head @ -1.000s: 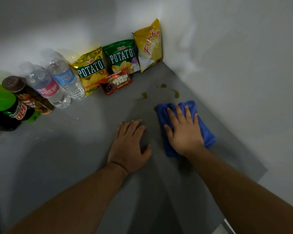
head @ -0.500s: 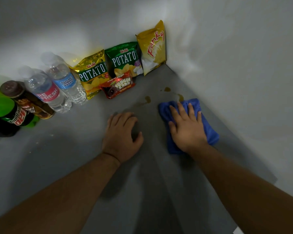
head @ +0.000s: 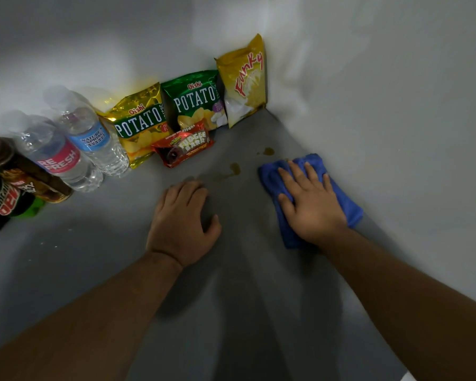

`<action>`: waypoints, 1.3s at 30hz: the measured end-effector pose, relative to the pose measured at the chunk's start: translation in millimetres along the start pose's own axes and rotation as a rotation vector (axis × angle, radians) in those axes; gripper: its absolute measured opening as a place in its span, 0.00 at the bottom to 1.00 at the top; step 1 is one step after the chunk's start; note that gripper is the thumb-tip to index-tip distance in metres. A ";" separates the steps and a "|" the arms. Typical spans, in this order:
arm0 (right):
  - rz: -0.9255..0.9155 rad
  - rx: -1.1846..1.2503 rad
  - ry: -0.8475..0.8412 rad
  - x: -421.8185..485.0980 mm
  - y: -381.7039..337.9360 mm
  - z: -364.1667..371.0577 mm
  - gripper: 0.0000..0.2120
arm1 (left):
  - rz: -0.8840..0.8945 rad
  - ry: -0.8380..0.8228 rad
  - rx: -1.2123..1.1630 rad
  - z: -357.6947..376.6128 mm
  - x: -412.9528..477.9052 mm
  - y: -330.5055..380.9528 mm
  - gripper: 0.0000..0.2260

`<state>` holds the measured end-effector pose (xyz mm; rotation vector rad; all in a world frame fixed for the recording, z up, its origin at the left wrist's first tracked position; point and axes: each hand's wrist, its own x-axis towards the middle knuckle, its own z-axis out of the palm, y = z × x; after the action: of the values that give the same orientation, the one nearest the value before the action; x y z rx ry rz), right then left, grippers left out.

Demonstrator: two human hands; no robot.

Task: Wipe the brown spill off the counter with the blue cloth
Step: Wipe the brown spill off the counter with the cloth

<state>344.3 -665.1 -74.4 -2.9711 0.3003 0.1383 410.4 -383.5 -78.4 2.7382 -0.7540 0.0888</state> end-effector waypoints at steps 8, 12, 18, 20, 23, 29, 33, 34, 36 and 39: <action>-0.351 0.006 -0.096 -16.8 -2.4 -3.9 0.29 | -0.011 -0.002 -0.012 -0.6 0.2 -1.8 0.25; -0.344 0.036 -0.063 -13.8 30.8 -7.6 0.28 | -0.016 -0.006 -0.015 -0.6 -0.2 -0.8 0.26; -0.010 0.006 0.010 39.4 -5.7 -3.5 0.29 | -0.022 -0.003 -0.001 0.2 0.9 0.4 0.26; 0.010 0.023 0.017 43.1 -23.3 -1.1 0.29 | -0.020 -0.010 0.002 0.1 1.1 0.4 0.26; -0.204 0.033 -0.038 26.6 -19.5 -3.6 0.29 | -0.020 -0.015 0.006 0.2 1.2 -0.4 0.26; -0.417 0.034 -0.087 24.8 31.9 -19.2 0.28 | -0.026 -0.002 -0.003 1.2 0.2 -0.4 0.26; -0.183 -0.003 -0.002 54.8 8.6 -13.1 0.27 | -0.023 0.010 0.000 2.5 -0.3 -0.5 0.26; -0.115 -0.008 0.009 61.9 -2.9 -10.8 0.28 | -0.022 0.011 0.000 2.6 -0.1 -0.2 0.26; -0.033 -0.002 0.025 69.0 -25.5 -6.9 0.29 | -0.023 0.010 0.001 2.3 0.1 0.5 0.26; -0.125 0.018 0.000 56.5 -38.1 -5.3 0.29 | -0.022 0.011 -0.005 1.9 0.1 0.5 0.26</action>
<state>407.6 -639.9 -69.9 -2.9617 0.1139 0.1206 410.1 -384.5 -80.0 2.7388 -0.7197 0.0966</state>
